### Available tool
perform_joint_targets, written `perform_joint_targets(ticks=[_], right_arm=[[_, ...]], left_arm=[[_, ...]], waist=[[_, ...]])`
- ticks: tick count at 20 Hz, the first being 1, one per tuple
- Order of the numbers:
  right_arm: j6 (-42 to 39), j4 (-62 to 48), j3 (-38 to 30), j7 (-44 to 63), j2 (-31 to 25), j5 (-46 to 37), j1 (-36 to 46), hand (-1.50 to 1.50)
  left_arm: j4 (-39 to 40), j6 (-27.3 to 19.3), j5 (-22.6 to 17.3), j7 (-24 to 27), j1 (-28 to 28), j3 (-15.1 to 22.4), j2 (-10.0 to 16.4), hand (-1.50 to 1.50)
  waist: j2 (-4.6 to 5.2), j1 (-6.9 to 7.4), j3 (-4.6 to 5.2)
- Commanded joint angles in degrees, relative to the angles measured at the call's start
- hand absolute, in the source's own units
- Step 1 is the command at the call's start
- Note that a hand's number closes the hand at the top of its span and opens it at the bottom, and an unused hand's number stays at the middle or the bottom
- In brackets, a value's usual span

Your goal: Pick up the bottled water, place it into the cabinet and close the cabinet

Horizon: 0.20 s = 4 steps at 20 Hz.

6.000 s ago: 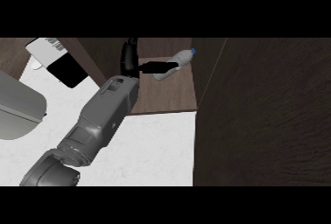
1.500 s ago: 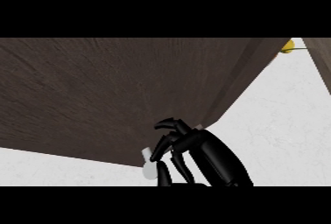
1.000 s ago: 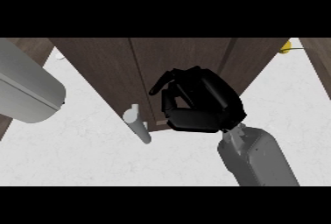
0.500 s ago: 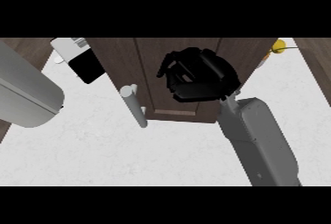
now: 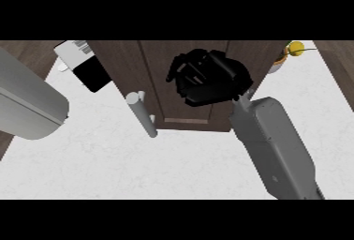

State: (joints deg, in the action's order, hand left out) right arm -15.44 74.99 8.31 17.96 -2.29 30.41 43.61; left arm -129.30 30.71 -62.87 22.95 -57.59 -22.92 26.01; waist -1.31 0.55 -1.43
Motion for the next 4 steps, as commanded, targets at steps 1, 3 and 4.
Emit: perform_joint_targets(ticks=[1, 3, 4], right_arm=[[2.84, -8.43, -0.44, -1.89, 2.18, 1.07, 8.38, 1.5], [4.28, -6.46, -0.7, 0.94, 2.17, 2.44, 10.48, 1.5], [2.35, -8.95, 0.21, -2.74, 2.16, 0.73, 8.52, 1.5]], left_arm=[[2.06, 2.57, -1.33, -0.81, 0.09, -1.36, 0.25, -1.5], [0.07, -0.53, 0.41, -1.86, 1.65, 0.98, -0.87, -1.5], [2.72, 1.22, -0.89, -1.38, 2.32, -1.37, 0.62, -1.5]], waist=[[1.67, 2.61, 1.47], [1.61, 1.87, 1.46], [1.9, 2.71, 1.49]])
